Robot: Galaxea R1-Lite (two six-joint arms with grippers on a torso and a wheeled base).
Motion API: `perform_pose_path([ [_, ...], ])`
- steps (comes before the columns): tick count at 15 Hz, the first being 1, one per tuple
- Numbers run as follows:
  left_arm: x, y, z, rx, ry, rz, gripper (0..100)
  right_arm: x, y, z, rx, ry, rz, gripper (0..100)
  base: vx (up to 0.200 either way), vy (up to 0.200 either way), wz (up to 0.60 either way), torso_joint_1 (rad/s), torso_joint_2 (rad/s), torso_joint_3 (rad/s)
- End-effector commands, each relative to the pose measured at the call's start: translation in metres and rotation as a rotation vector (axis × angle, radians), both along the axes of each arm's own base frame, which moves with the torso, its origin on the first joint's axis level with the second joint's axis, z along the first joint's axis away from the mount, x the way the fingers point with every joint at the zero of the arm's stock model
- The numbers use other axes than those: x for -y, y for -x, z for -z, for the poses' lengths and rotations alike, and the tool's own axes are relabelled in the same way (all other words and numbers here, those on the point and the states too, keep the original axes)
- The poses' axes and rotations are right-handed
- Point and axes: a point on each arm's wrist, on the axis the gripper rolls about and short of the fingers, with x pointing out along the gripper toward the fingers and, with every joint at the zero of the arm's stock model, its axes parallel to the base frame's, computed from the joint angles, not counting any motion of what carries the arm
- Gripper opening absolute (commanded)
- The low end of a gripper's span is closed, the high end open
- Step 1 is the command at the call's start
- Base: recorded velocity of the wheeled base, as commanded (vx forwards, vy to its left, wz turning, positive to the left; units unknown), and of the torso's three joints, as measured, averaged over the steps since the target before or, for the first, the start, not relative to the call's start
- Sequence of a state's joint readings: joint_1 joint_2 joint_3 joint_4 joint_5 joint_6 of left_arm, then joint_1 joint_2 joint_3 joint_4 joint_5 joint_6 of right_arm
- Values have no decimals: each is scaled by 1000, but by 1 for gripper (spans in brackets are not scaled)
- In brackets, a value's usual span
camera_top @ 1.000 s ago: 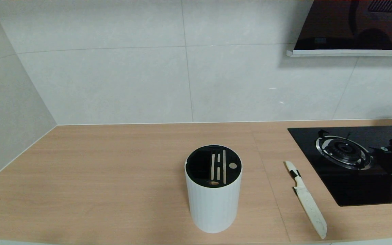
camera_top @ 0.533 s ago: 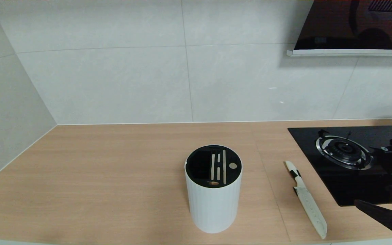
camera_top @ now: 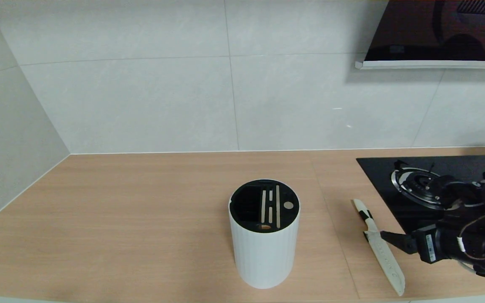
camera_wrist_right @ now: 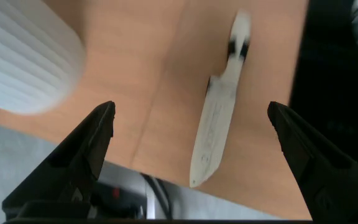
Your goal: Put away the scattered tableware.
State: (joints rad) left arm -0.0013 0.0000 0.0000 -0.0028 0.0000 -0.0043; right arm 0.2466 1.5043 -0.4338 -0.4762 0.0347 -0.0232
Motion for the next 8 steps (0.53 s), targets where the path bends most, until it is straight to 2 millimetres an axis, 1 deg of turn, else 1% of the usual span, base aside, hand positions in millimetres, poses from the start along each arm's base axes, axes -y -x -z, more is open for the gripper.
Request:
perform_pose_path([
  [1, 0, 0, 0, -1, 0, 0, 100, -7, -12, 24, -100, 35, -7, 100, 0, 0, 0, 0, 0, 0],
  [6, 0, 0, 0, 0, 2, 0, 100, -13, -39, 61, -86, 64, 37, 100, 0, 0, 0, 0, 0, 0],
  [7, 0, 0, 0, -1, 2, 0, 100, -14, -43, 65, -78, 69, 47, 100, 0, 0, 0, 0, 0, 0],
  [8, 0, 0, 0, 0, 2, 0, 100, -14, -51, 76, -68, 77, 67, 100, 0, 0, 0, 0, 0, 0],
])
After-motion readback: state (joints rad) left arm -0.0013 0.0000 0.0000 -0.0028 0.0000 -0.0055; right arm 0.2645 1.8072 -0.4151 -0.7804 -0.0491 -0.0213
